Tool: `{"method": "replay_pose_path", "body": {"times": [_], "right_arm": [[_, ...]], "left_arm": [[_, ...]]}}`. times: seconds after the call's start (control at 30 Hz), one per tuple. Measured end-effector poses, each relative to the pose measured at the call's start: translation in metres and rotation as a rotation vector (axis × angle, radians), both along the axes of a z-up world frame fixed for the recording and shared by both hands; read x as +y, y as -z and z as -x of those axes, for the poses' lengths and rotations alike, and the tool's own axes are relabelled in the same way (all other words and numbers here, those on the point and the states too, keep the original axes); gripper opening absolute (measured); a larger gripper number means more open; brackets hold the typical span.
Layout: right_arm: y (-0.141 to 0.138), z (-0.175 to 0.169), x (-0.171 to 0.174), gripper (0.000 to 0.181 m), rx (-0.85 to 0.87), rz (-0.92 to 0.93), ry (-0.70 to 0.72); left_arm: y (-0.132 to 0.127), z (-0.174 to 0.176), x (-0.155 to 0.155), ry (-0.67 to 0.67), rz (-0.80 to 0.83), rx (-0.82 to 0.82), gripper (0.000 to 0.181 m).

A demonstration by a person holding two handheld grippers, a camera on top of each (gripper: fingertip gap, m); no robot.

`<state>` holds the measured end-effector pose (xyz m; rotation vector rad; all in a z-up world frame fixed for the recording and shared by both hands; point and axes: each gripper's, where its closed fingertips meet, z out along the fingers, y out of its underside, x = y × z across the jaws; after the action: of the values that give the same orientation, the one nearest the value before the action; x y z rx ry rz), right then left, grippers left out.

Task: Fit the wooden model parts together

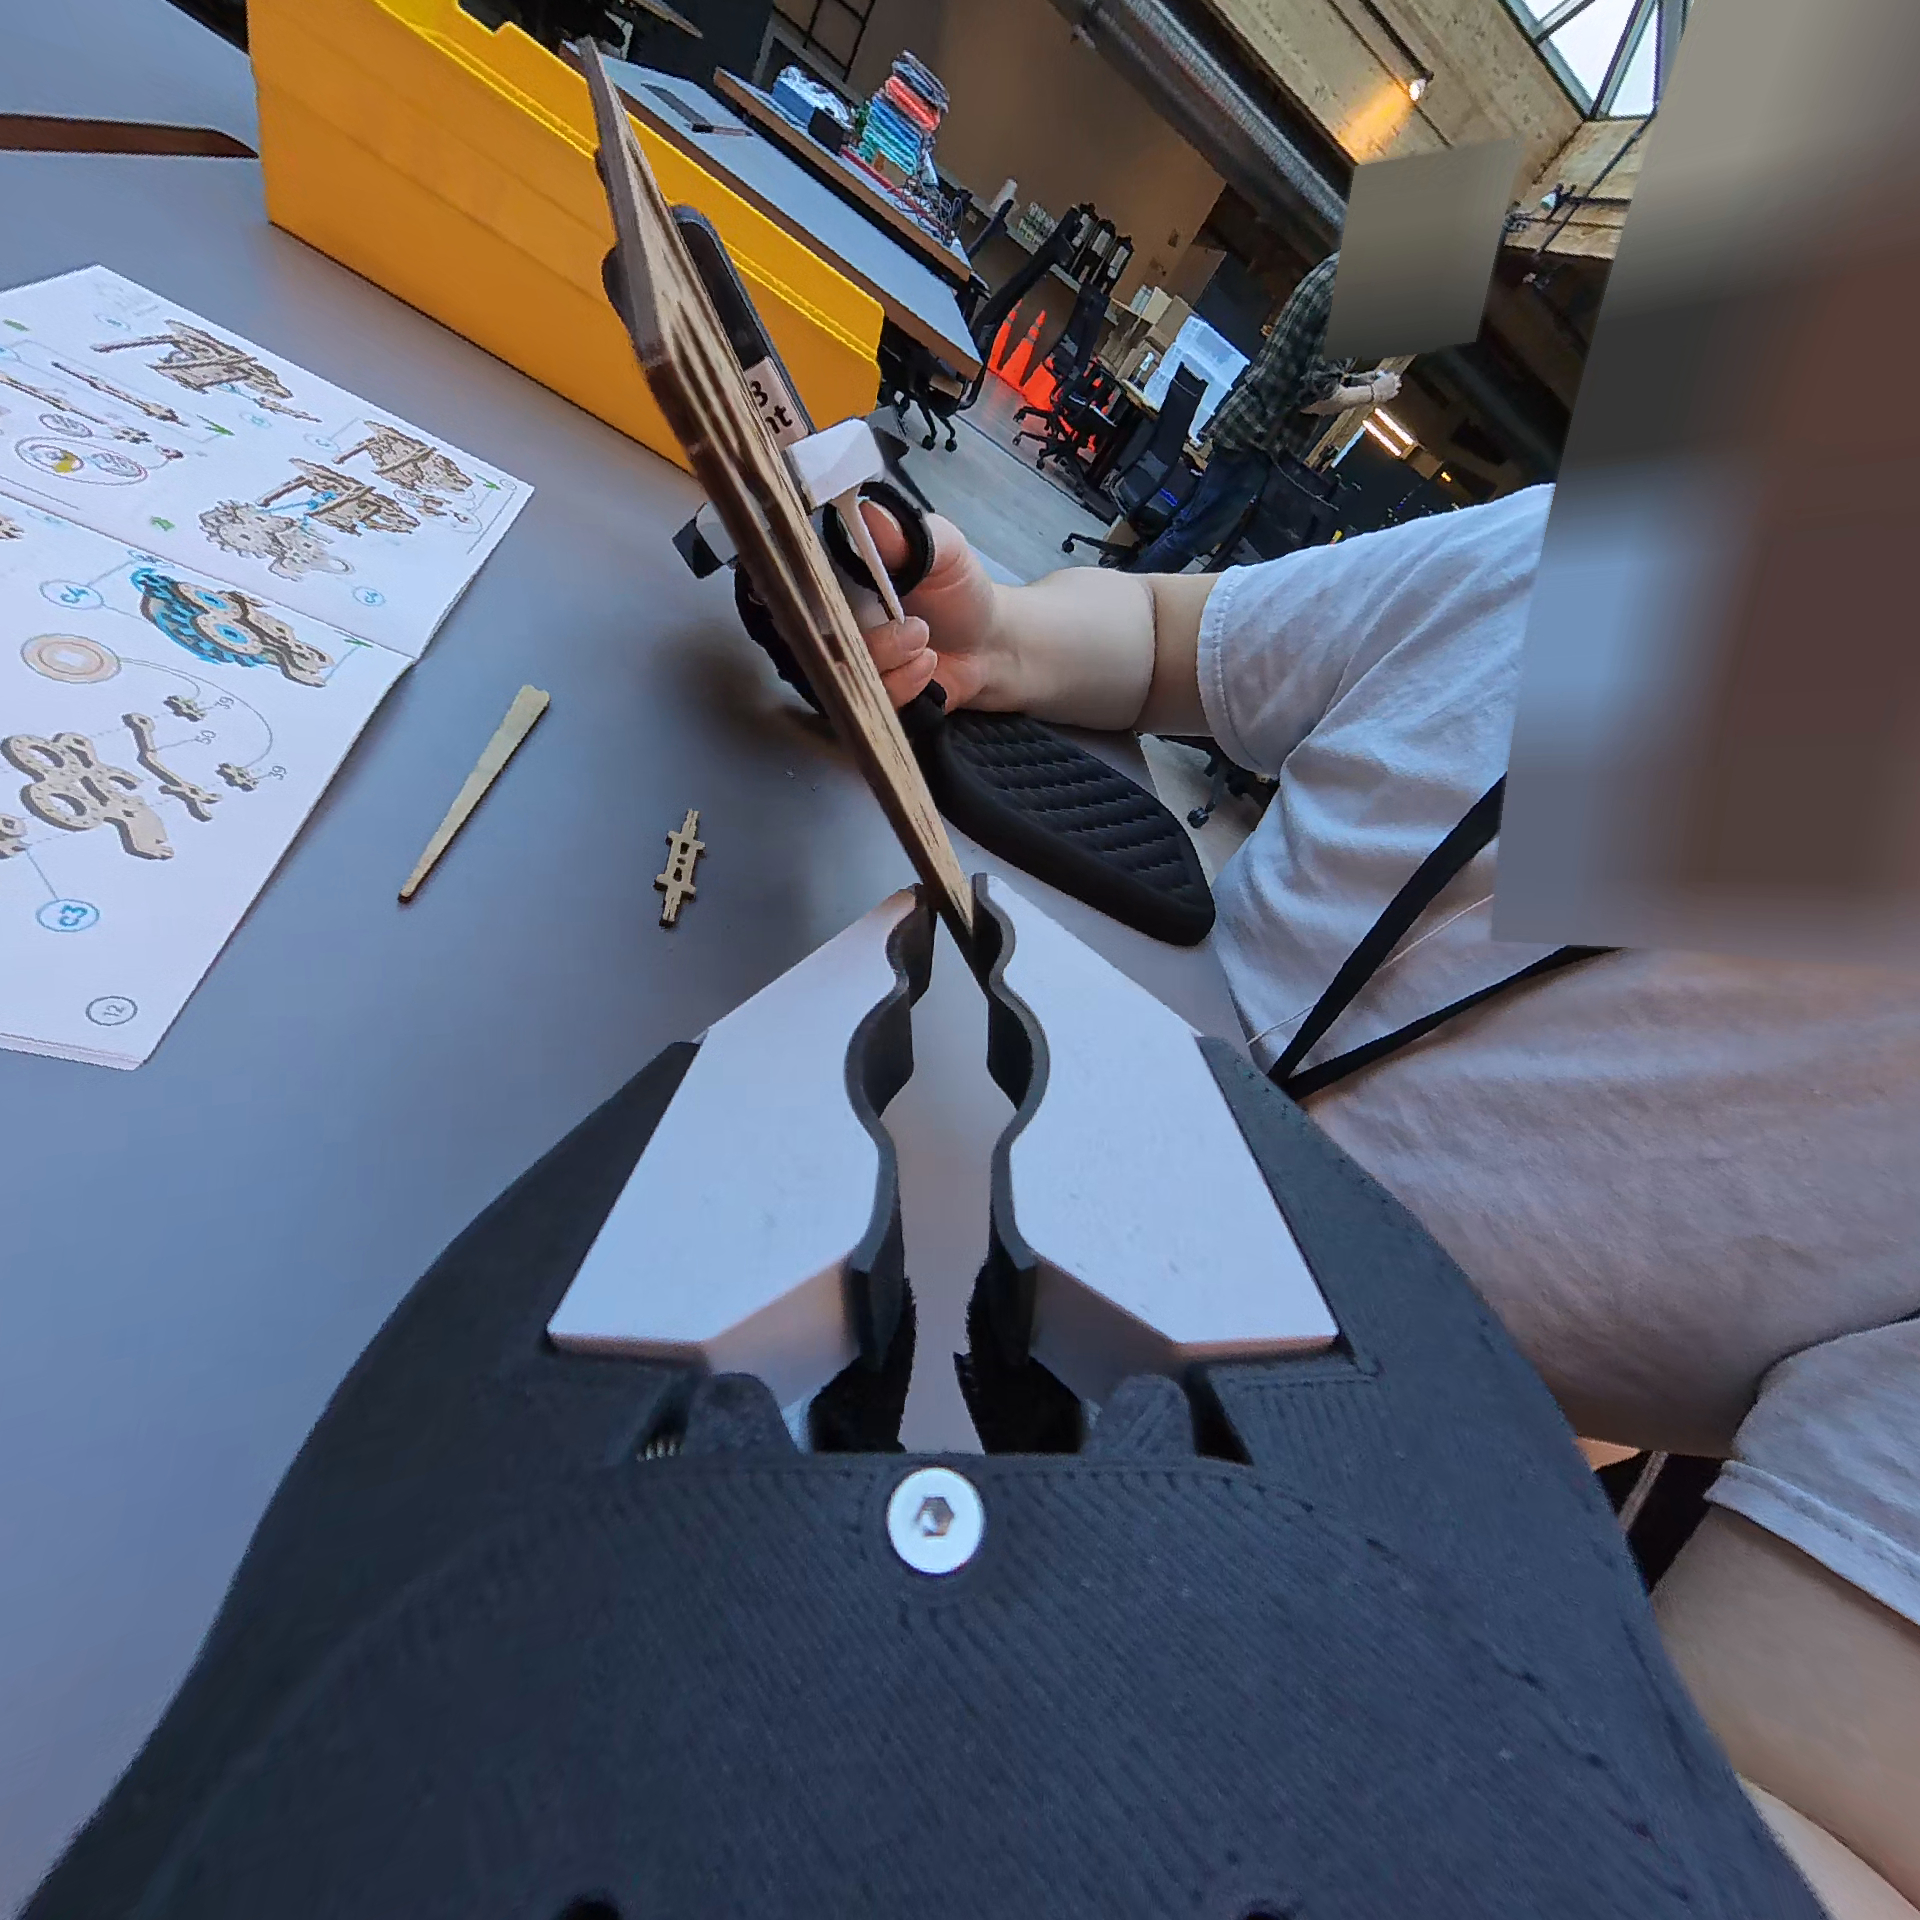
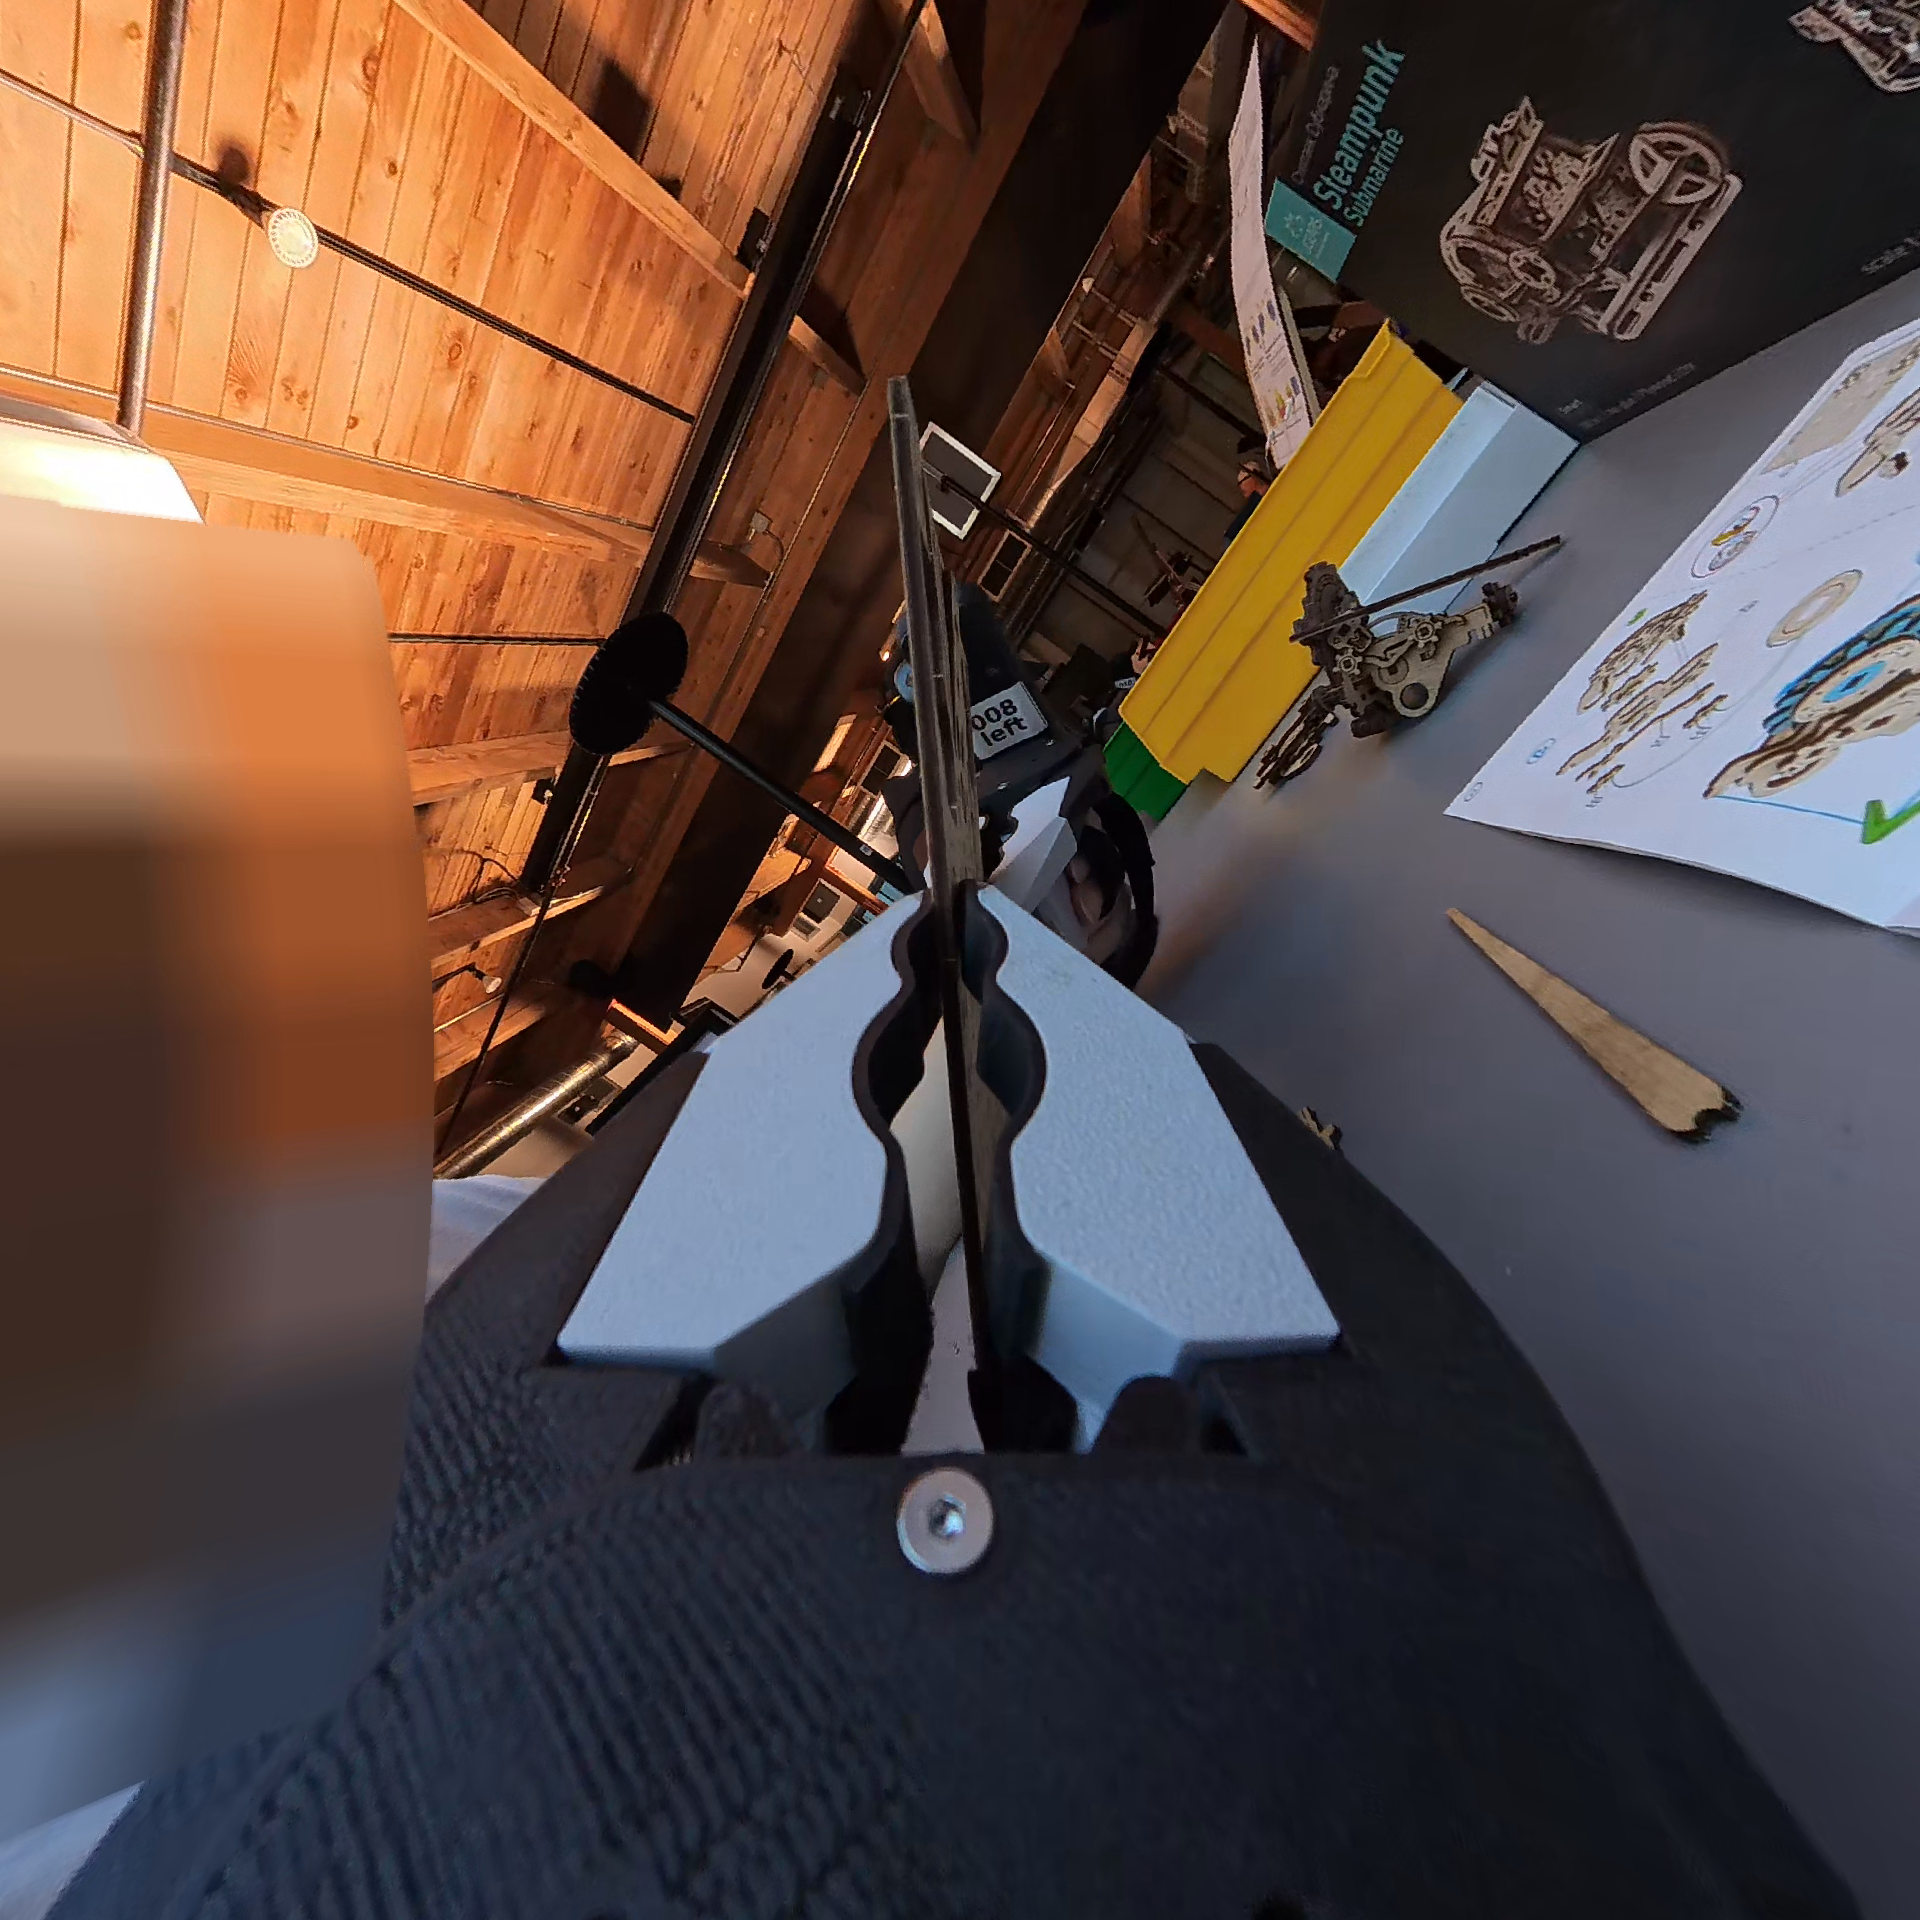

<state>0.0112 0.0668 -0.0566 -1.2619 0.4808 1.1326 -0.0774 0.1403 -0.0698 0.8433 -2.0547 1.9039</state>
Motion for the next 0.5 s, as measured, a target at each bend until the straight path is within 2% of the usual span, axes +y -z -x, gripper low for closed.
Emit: {"method": "replay_pose_path", "body": {"times": [0.1,0.3,0.5], "right_arm": [[-0.003,-0.005,-0.002,0.0,0.027,-0.024,0.017],[0.0,-0.015,-0.004,0.001,0.064,-0.018,0.051],[-0.002,-0.014,-0.004,0.0,0.012,-0.02,0.071]], "left_arm": [[-0.001,-0.001,0.0,0.004,0.04,0.045,0.013],[0.008,-0.001,-0.008,0.032,0.028,0.079,0.015],[0.012,-0.01,-0.018,0.018,0.074,0.152,0.008]]}}
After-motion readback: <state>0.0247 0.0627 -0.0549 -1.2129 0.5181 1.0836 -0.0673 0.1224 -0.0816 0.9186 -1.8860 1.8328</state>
